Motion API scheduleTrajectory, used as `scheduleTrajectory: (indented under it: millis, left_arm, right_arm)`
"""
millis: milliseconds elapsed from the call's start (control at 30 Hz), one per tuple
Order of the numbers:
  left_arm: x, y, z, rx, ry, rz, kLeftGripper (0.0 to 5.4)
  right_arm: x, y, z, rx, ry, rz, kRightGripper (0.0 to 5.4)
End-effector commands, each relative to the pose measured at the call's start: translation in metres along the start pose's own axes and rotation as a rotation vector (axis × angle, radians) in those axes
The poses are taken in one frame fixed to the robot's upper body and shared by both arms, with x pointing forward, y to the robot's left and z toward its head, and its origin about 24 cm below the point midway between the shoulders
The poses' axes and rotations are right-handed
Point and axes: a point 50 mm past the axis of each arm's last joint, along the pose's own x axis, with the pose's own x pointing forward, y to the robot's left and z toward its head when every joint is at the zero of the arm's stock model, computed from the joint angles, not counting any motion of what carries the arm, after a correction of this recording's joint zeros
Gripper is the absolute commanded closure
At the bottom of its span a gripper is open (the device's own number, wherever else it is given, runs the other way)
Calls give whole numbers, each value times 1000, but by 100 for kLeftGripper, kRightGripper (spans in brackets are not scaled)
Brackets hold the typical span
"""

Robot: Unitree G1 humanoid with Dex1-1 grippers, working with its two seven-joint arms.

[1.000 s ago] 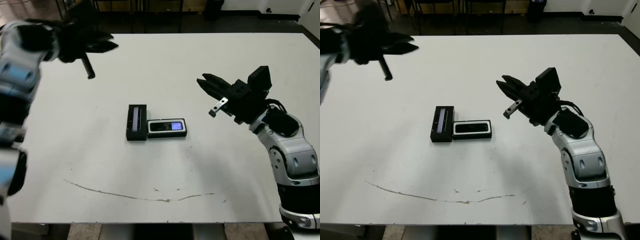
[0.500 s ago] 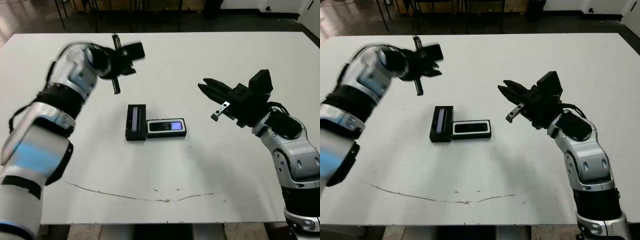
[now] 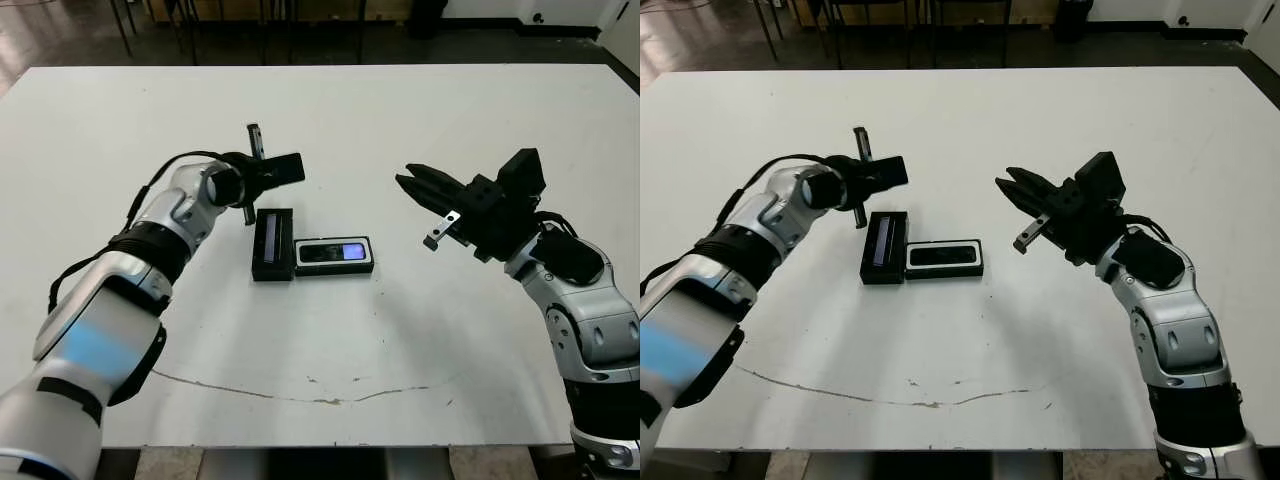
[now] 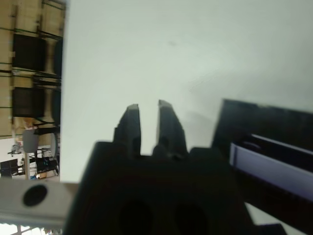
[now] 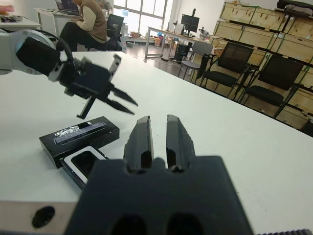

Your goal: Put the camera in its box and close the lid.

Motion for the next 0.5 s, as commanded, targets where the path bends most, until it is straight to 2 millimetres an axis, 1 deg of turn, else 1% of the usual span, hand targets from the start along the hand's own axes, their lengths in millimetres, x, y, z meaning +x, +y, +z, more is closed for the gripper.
scheduleTrajectory:
  millis: [33, 200, 267, 500]
  left_arm:
    - [2, 2, 3, 32, 65, -93, 540]
    - [0, 8, 9, 130, 139, -236, 540]
    - [-2, 11, 11, 144, 159, -289, 540]
    - [-9, 18, 13, 164, 186, -385, 540]
  right_arm:
    - [-3, 1, -8, 17, 33, 8, 539]
    - [-4, 2, -10, 10, 39, 6, 539]
    - [-5, 2, -11, 18, 46, 3, 539]
    - [-5, 3, -14, 23, 53, 2, 539]
